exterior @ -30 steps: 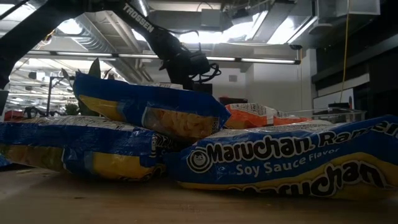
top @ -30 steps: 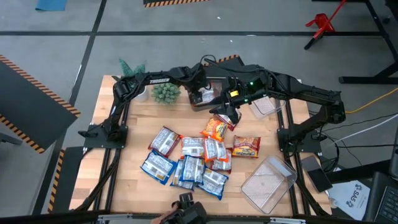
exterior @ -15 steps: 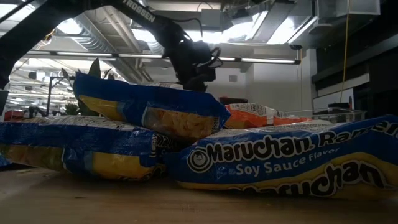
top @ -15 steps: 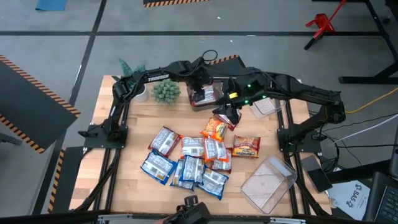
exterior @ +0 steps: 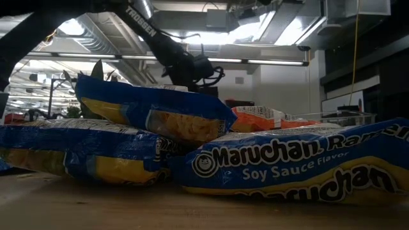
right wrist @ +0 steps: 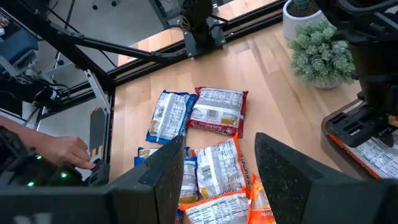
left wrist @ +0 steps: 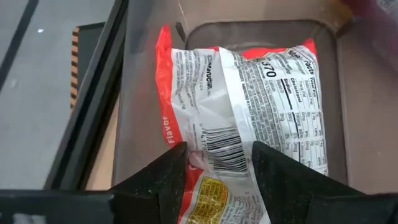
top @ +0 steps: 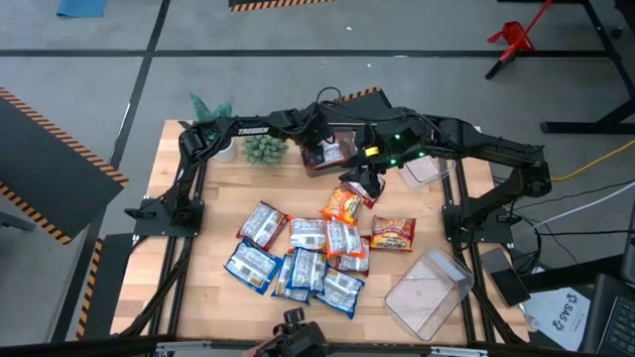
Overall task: Sort Maruchan noodles
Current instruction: Put the orange noodle pack into the black bin
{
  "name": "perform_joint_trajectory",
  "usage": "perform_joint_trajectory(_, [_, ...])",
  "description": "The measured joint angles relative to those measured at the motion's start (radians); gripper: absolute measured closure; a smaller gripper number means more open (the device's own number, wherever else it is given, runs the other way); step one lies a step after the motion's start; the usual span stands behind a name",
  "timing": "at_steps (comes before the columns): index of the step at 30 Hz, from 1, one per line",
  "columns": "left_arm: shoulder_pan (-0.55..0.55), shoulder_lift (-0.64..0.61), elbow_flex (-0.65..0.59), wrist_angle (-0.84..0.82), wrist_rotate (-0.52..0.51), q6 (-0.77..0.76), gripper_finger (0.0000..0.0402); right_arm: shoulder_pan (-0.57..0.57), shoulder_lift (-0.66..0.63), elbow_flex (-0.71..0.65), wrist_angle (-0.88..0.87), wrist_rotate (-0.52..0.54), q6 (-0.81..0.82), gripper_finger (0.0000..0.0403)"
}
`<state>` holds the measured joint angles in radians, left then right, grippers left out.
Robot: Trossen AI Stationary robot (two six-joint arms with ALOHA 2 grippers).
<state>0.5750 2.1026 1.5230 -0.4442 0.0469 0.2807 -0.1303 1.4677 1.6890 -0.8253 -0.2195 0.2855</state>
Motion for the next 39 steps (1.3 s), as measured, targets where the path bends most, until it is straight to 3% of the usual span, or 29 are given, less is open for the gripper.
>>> perform_joint_trajectory(6, [0.022,0.002,-0.003,-0.017,0.094,-0.047,0.0227,-0.001,0.000,0.000,-0.003,0.010,-0.010,0.0221])
perform_joint_trajectory(13, [0.053,-0.031,0.110,-0.146,0.200,-0.107,0.0227,-0.001,0.000,-0.013,-0.159,0.130,-0.034,0.0221])
perform_joint_trajectory(18, [0.061,-0.113,0.147,-0.204,0.341,-0.105,0.0227,0.033,-0.001,-0.110,-0.242,0.152,-0.041,0.0221])
perform_joint_trajectory(23, [0.062,-0.202,0.150,-0.234,0.486,-0.164,0.0222,0.118,0.000,-0.277,-0.202,0.220,-0.053,0.0221])
perform_joint_trajectory(26, [0.062,-0.226,0.150,-0.304,0.626,-0.234,0.0211,0.147,0.000,-0.384,-0.149,0.248,0.132,0.0221])
perform_joint_trajectory(29, [0.057,-0.244,0.147,-0.359,0.737,-0.290,0.0195,0.161,-0.002,-0.486,-0.059,0.196,0.358,0.0221])
perform_joint_trajectory(34, [0.033,-0.299,0.048,-0.341,0.763,-0.361,0.0168,0.206,-0.005,-0.650,0.273,0.130,0.660,0.0193])
perform_joint_trajectory(39, [-0.024,-0.334,-0.127,-0.303,0.776,-0.404,0.0154,0.245,-0.006,-0.774,0.395,0.205,0.865,0.0139])
